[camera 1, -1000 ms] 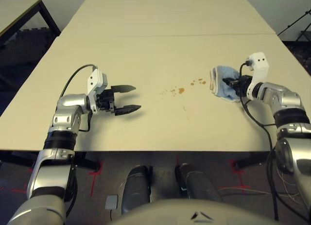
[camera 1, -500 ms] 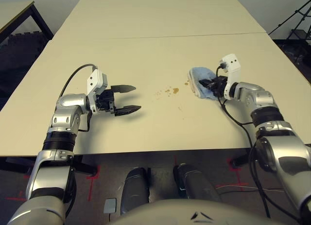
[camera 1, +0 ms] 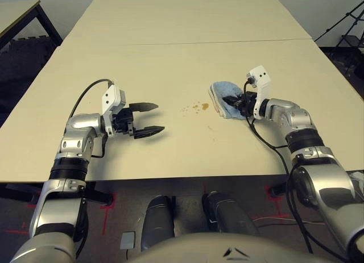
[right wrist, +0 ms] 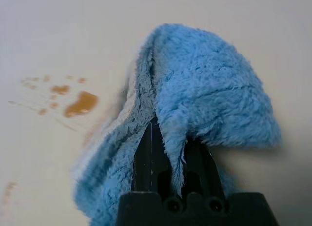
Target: Wipe the water off the table with a rag.
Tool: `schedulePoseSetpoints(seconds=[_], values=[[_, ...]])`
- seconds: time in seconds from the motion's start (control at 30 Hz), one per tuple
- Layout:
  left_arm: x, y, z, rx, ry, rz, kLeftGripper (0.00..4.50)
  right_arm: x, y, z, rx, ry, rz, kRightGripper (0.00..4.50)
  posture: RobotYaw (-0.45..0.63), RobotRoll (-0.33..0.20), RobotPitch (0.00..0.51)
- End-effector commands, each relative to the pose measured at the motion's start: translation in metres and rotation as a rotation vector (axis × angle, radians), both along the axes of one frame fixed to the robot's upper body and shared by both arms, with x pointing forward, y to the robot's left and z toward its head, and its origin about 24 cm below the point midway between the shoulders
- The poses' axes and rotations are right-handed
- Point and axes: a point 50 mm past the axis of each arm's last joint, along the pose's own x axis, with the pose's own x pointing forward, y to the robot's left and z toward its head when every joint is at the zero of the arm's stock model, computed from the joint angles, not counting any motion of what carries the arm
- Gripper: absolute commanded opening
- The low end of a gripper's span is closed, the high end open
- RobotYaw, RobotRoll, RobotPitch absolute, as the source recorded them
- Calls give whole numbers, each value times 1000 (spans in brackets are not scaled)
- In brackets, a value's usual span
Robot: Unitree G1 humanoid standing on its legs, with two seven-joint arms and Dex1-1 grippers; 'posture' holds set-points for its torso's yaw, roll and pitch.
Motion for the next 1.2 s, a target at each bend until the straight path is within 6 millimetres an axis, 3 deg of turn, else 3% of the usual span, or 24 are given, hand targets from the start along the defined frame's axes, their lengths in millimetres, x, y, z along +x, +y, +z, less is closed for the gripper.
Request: schedulePoseSetpoints(seconds=[0.03, 0.2, 0.3, 0.47, 0.6, 0.73, 0.93, 1.1, 1.2], values=[[0, 3, 2, 21, -11, 1, 4500, -10, -46, -7, -88, 49, -136, 14, -153, 0, 102], [1, 4, 2, 24, -11, 2, 4500, -16, -81, 14, -113, 8, -202, 14, -160, 0, 102], [1, 5, 2, 29, -8, 3, 4500, -21, -90, 33, -75, -21, -191, 14, -165, 0, 101], [1, 7, 2, 37, -5, 2, 4500, -28, -74, 58, 46, -49, -109, 14, -166, 0, 100], [0, 10, 2, 51, 1, -1, 4500, -34, -48, 65, 117, -38, -29, 14, -166, 0, 99], [-3, 14, 2, 98, -4, -22, 4500, -35, -24, 53, 142, -2, 12, 14, -162, 0, 99], [-2, 16, 5, 89, -13, -6, 4500, -32, -4, 14, 66, 61, 2, 14, -139, 0, 90], [-2, 16, 5, 89, -17, -2, 4500, -26, 7, -2, 8, 66, 14, 14, -137, 0, 88], [-2, 15, 5, 86, -19, 0, 4500, -26, 28, -13, 19, 96, 80, 14, -136, 0, 87]])
